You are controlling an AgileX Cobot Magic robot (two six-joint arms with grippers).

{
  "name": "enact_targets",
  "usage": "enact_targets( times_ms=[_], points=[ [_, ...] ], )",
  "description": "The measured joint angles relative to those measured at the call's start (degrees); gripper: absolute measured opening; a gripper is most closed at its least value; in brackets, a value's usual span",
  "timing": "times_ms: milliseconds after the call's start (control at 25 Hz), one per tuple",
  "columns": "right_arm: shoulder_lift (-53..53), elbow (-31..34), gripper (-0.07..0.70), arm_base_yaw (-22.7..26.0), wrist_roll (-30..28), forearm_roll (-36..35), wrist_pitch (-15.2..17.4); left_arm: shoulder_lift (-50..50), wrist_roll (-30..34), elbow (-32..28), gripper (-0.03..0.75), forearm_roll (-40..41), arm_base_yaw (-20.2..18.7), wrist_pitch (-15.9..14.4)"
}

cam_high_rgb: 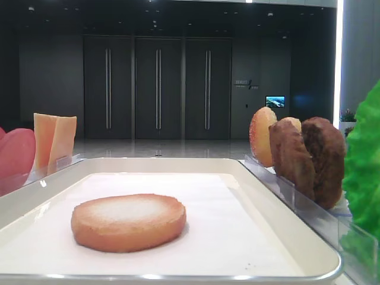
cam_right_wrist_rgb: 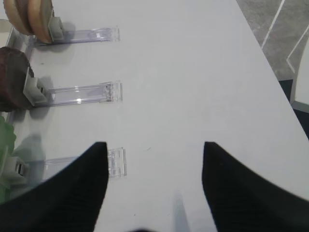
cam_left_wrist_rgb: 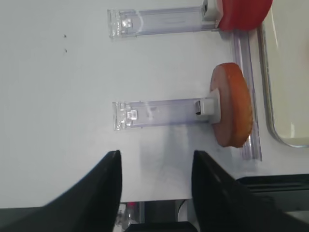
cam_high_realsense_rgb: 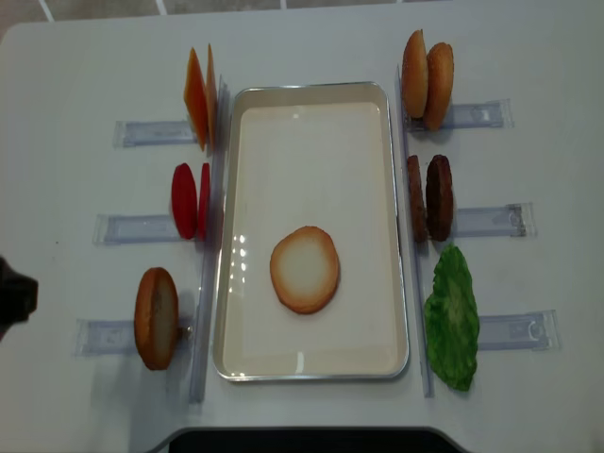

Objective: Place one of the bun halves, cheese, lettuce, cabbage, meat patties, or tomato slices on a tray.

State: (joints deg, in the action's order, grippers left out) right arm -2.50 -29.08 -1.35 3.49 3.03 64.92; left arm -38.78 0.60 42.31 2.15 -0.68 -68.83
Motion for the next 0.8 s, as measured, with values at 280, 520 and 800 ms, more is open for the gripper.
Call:
enact_targets(
  times_ms=[280, 520, 800],
  points=[
    [0.0, 0.0, 0.410, 0.0, 0.0, 0.0, 0.0, 19.1, 0.0, -11.2, 0.360, 0.0, 0.0, 2.5],
    [0.0, 0.0, 0.410, 0.0, 0.0, 0.0, 0.0, 32.6, 0.0, -14.6, 0.360, 0.0, 0.0, 5.3],
    [0.0, 0.0, 0.410, 0.0, 0.0, 0.0, 0.0, 39.6, 0.0, -15.1, 0.360, 0.1, 0.0, 5.3]
  ],
)
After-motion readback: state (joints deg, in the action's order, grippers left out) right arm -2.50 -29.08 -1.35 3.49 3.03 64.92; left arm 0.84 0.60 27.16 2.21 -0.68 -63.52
